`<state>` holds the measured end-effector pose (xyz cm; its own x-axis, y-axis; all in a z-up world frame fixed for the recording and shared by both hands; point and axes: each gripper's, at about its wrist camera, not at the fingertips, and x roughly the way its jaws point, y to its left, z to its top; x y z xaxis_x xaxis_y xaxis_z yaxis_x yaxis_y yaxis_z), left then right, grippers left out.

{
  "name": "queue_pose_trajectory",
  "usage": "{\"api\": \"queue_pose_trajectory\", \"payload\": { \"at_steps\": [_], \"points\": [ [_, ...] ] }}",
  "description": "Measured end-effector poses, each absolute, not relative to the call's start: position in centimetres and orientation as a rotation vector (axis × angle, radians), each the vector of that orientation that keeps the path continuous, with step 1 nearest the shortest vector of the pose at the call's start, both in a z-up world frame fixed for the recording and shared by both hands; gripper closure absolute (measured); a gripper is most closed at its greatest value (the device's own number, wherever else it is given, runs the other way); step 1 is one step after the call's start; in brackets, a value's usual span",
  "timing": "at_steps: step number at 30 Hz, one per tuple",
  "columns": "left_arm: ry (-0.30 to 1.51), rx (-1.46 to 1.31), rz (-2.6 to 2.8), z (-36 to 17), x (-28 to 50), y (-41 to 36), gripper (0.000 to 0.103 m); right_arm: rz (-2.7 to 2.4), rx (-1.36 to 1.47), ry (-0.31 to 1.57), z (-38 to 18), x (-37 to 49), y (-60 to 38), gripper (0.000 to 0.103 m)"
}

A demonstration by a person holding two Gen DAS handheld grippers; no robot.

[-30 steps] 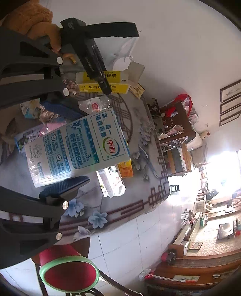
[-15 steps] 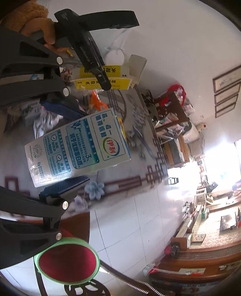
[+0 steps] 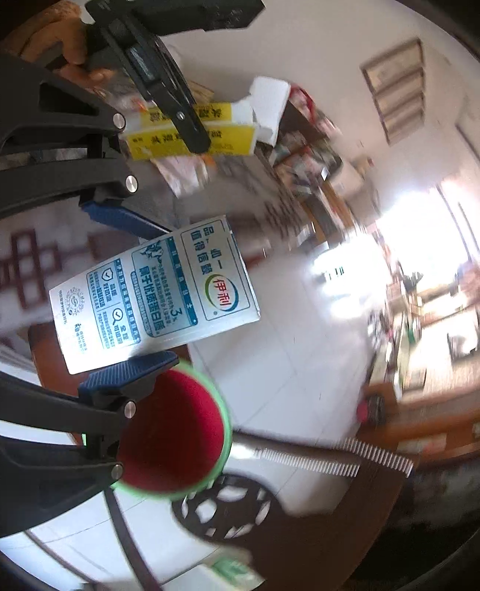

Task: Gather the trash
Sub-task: 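Carry both items to the red bucket and open both tools to drop them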

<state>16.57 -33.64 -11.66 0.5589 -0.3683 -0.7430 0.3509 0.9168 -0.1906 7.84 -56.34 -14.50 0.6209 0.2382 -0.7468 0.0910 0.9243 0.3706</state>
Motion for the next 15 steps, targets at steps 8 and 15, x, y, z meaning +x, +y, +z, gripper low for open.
{"api": "queue_pose_trajectory", "payload": {
  "at_steps": [8,15],
  "points": [
    [0.891,0.062,-0.641,-14.5,19.4,-44.1,0.048,-0.122,0.476,0.932,-18.2,9.2,-64.1,0.042],
    [0.904,0.090,-0.691,-16.4,20.5,-48.4,0.019,-0.225,0.498,0.889,-18.3,8.9,-67.2,0.026]
  ]
}}
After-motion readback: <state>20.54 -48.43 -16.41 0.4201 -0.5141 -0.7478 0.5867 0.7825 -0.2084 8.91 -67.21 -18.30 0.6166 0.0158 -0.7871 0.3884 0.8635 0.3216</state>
